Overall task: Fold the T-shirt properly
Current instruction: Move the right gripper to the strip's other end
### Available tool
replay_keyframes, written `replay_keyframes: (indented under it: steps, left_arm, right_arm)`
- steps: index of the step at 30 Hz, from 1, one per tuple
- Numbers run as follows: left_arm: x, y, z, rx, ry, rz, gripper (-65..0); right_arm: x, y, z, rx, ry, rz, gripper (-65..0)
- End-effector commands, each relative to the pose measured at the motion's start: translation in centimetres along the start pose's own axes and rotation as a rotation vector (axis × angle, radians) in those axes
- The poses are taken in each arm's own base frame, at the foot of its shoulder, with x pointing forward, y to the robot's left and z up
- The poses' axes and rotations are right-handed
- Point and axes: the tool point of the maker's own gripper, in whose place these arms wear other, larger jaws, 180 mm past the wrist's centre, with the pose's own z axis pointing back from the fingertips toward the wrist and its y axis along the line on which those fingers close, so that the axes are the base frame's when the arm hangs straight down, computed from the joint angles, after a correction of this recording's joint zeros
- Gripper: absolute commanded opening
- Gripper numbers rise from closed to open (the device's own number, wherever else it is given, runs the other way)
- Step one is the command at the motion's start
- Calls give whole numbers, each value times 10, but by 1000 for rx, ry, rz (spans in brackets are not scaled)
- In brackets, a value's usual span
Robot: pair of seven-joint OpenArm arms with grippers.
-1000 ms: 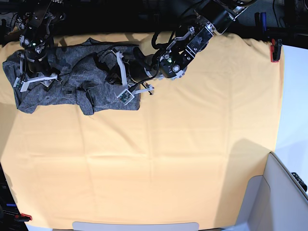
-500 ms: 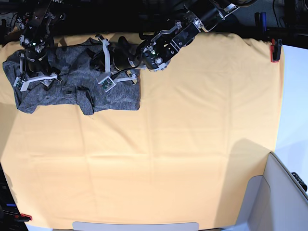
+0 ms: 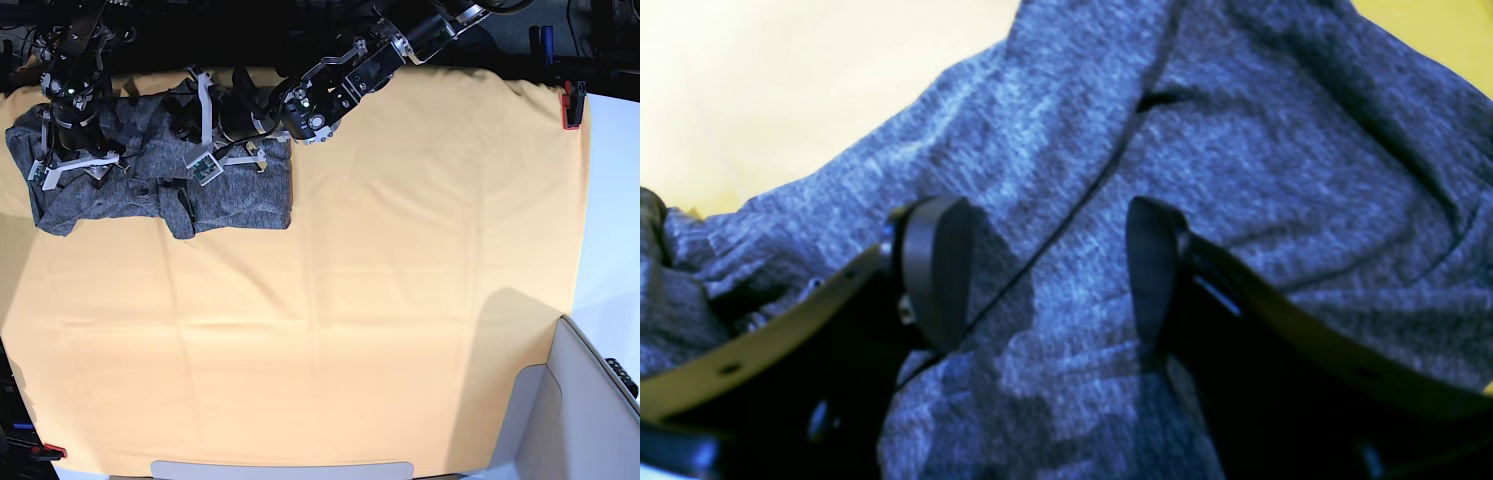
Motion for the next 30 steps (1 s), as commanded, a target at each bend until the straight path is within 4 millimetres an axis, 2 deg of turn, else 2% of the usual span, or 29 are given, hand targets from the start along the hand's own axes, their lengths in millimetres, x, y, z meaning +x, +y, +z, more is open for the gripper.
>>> replay_keyframes:
  steps: [1, 7, 10, 14, 18, 20, 22, 24, 30]
  left_arm:
    - [26, -7, 6, -22, -79, -24, -643]
    - [44, -10, 27, -19, -140, -80, -640]
    - [55, -2, 39, 7, -180, -85, -639]
    - [59, 18, 47, 54, -195, -58, -639]
    - [49, 36, 54, 95, -176, -51, -614]
    - [44, 45, 59, 117, -168, -51, -589]
    - [39, 46, 59, 120, -160, -45, -578]
    - [32, 49, 61, 127, -145, -40, -576]
    - [22, 49, 60, 128, -129, -24, -575]
  right_arm:
    - [16, 0, 2, 3, -50, 9, -286]
    - [23, -3, 3, -2, -66, 15, -286]
    - [41, -14, 3, -18, -95, 70, -286]
    - [70, -21, 10, -24, -140, 140, -282]
    - [99, -25, 14, -13, -110, 181, -279]
    - [107, -26, 14, 27, -87, 194, -246]
    - [112, -29, 13, 64, -72, 220, -204]
    - [113, -43, 10, 75, -46, 249, -163]
    - [100, -75, -5, 111, 54, 343, -157]
